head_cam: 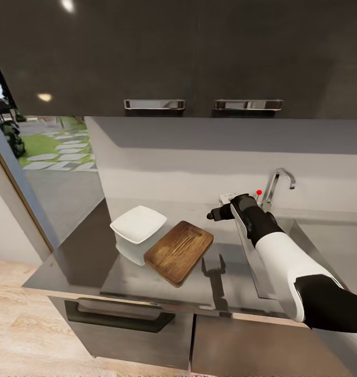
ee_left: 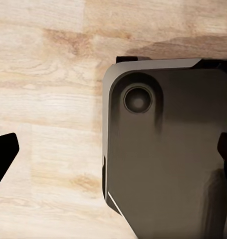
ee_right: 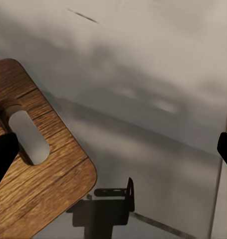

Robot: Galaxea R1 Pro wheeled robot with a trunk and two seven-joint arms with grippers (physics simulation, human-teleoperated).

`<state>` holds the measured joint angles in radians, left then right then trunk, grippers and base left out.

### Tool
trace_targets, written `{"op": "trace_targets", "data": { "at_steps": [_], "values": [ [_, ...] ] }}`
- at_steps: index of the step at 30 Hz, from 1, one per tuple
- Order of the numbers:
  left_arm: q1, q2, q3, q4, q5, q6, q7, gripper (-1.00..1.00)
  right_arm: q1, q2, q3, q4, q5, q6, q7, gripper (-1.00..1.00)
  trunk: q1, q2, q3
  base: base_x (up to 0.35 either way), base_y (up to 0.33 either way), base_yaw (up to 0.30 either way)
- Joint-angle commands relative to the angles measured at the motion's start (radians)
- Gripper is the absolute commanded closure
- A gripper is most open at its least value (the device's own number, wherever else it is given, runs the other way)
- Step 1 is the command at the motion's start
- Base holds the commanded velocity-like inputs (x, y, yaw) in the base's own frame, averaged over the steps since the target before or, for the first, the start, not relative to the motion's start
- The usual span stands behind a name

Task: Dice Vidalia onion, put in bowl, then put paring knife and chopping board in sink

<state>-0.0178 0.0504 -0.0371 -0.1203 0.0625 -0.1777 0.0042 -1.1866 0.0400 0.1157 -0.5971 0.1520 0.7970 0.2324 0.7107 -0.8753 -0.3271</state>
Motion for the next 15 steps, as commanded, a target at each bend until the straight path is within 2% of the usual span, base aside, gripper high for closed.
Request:
{"op": "trace_targets", "data": {
  "at_steps": [1, 7, 9, 13, 15],
  "values": [
    [-0.001, 0.0, -0.004, 0.001, 0.007, -0.003, 0.0, -1.0, -0.001, 0.0, 0.001, -0.001, 0.011, 0.004, 0.007, -1.0, -0.004, 0.006, 0.0, 0.0, 0.0, 0.0],
    [-0.001, 0.0, -0.005, 0.001, 0.007, -0.003, 0.0, -1.0, 0.001, 0.001, 0.008, -0.001, 0.011, 0.004, 0.008, -1.0, -0.027, 0.048, 0.009, 0.0, 0.0, 0.0],
    [-0.001, 0.0, -0.005, 0.001, 0.007, -0.003, 0.0, -1.0, 0.001, 0.001, 0.022, -0.001, 0.011, 0.004, 0.008, -1.0, -0.027, 0.048, 0.006, 0.0, 0.0, 0.0],
    [-0.001, 0.001, -0.006, 0.001, 0.007, -0.003, 0.0, -1.0, 0.004, 0.001, 0.087, -0.001, 0.011, 0.003, 0.008, -1.0, -0.027, 0.048, 0.0, 0.0, 0.0, 0.0],
    [-0.001, 0.003, -0.005, 0.001, 0.007, -0.004, 0.0, -1.0, 0.005, 0.001, 0.096, -0.001, 0.011, 0.003, 0.009, -1.0, -0.027, 0.048, -0.003, 0.0, 0.0, 0.0]
  ]
}}
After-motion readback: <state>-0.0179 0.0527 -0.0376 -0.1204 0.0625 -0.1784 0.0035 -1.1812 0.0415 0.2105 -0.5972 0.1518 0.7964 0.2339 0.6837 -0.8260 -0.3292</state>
